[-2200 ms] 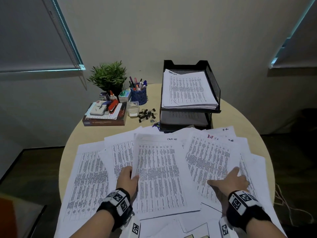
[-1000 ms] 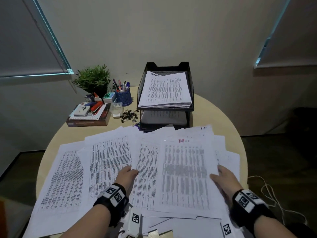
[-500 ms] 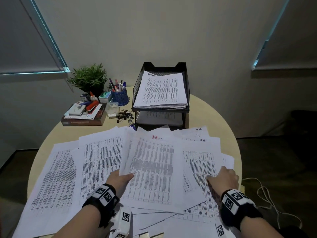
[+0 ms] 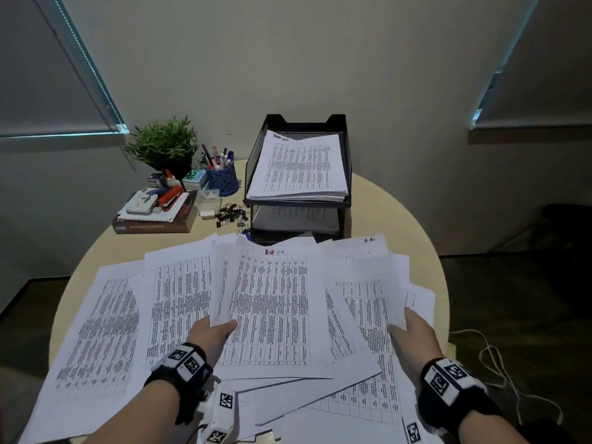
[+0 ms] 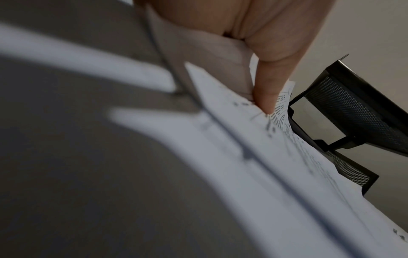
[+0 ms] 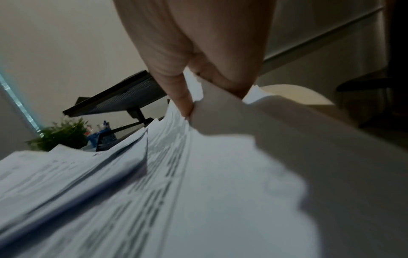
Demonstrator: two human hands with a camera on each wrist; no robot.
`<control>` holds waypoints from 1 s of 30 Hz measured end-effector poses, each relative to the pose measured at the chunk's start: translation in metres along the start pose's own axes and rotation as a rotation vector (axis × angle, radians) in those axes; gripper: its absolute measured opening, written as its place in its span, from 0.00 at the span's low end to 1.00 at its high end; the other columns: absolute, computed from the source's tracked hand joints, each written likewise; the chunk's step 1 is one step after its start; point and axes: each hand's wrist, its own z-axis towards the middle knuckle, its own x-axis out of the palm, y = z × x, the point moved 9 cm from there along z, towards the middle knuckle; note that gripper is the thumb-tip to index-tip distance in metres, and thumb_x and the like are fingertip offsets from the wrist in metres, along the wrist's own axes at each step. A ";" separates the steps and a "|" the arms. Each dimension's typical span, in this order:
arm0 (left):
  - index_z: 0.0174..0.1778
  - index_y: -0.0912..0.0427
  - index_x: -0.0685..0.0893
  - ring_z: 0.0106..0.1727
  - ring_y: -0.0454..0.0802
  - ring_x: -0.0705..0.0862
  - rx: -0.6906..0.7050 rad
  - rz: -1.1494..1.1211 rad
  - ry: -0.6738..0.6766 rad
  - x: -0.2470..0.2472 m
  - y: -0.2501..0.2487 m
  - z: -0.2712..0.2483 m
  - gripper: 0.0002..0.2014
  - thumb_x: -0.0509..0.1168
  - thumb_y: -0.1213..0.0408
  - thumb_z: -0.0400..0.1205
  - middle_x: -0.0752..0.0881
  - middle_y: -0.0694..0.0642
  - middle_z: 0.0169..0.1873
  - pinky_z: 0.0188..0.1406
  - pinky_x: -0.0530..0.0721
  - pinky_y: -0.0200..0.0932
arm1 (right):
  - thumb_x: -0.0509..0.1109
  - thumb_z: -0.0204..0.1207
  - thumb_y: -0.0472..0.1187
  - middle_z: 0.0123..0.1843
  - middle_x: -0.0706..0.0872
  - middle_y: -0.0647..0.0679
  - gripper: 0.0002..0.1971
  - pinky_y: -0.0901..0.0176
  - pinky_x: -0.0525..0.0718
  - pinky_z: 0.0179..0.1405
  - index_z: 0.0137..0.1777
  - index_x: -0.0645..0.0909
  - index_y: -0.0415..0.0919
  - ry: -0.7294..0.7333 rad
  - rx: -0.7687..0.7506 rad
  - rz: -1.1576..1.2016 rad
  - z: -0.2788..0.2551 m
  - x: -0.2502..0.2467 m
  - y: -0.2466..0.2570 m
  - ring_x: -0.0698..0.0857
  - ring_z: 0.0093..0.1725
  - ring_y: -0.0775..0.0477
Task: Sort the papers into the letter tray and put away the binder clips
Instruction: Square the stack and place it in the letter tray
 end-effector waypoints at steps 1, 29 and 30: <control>0.58 0.71 0.80 0.36 0.53 0.82 0.020 0.003 -0.004 0.001 -0.005 -0.006 0.11 0.66 0.73 0.80 0.85 0.59 0.36 0.34 0.76 0.39 | 0.60 0.81 0.33 0.54 0.85 0.49 0.13 0.58 0.79 0.53 0.62 0.80 0.42 -0.003 0.001 0.022 0.001 -0.004 0.000 0.83 0.52 0.46; 0.62 0.61 0.81 0.61 0.63 0.84 -0.007 -0.220 -0.071 -0.082 0.018 0.056 0.36 0.79 0.44 0.62 0.87 0.60 0.59 0.66 0.76 0.65 | 0.66 0.76 0.28 0.38 0.92 0.52 0.07 0.61 0.89 0.36 0.47 0.83 0.39 -0.139 -0.109 0.474 0.075 -0.169 0.064 0.90 0.40 0.54; 0.61 0.62 0.81 0.62 0.62 0.84 -0.001 -0.229 -0.091 -0.082 0.009 0.048 0.32 0.78 0.48 0.66 0.87 0.60 0.59 0.67 0.75 0.64 | 0.66 0.76 0.27 0.37 0.92 0.51 0.08 0.60 0.89 0.35 0.48 0.83 0.38 -0.123 -0.111 0.460 0.074 -0.161 0.068 0.90 0.38 0.53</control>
